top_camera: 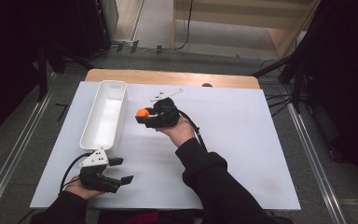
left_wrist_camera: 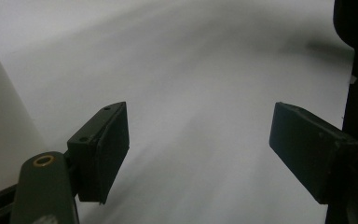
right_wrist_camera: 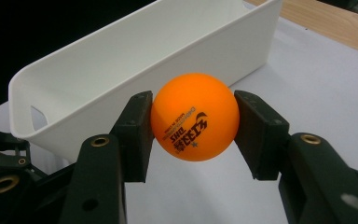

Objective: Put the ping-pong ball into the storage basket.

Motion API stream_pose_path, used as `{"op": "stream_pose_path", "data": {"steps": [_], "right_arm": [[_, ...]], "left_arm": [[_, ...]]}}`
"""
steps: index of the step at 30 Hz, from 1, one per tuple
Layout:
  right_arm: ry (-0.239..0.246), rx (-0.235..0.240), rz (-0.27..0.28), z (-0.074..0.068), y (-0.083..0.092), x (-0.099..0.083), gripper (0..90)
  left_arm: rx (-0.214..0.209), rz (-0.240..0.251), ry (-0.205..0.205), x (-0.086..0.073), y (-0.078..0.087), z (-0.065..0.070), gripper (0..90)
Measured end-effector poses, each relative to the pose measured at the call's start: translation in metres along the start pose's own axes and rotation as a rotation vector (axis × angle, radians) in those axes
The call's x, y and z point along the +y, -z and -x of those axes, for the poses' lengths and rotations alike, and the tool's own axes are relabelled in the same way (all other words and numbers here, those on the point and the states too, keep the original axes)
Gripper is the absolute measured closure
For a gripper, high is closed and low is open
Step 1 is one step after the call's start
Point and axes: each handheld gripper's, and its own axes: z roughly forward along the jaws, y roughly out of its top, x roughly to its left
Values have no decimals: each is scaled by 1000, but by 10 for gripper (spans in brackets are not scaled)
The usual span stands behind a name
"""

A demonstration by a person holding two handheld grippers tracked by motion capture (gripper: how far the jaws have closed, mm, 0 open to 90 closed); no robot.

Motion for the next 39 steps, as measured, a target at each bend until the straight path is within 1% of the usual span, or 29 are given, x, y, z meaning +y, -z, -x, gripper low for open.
{"op": "stream_pose_path", "data": {"steps": [2, 5, 8, 12, 19, 25, 26, 29, 34, 39], "right_arm": [[4, -3, -13, 0, -3, 3, 485], [1, -4, -9, 0, -6, 6, 485], [0, 2, -6, -1, -8, 9, 485], [5, 5, -1, -4, -13, 14, 485], [9, 20, -9, -7, -21, 20, 485], [17, 23, -11, -11, -25, 23, 484], [14, 29, -8, -12, -27, 24, 485], [8, 27, -8, -13, -28, 25, 485], [14, 40, -8, -14, -34, 27, 484], [10, 46, -6, -16, -37, 29, 485]], "left_arm": [[-2, -3, 0, 0, -1, 0, 203], [-2, -4, -5, 0, 0, 0, 203], [-2, 0, 1, 0, 0, 0, 203], [-3, 1, 0, 0, 0, 0, 203], [-3, -7, -5, 0, 1, 0, 203], [-3, -8, -9, 0, 1, 0, 203], [-2, -9, -10, 0, 1, 0, 203], [-4, -6, -9, 0, 1, 0, 203], [-1, -8, -9, 1, 1, 1, 203], [-5, -4, -9, 0, 1, 1, 203]]}}
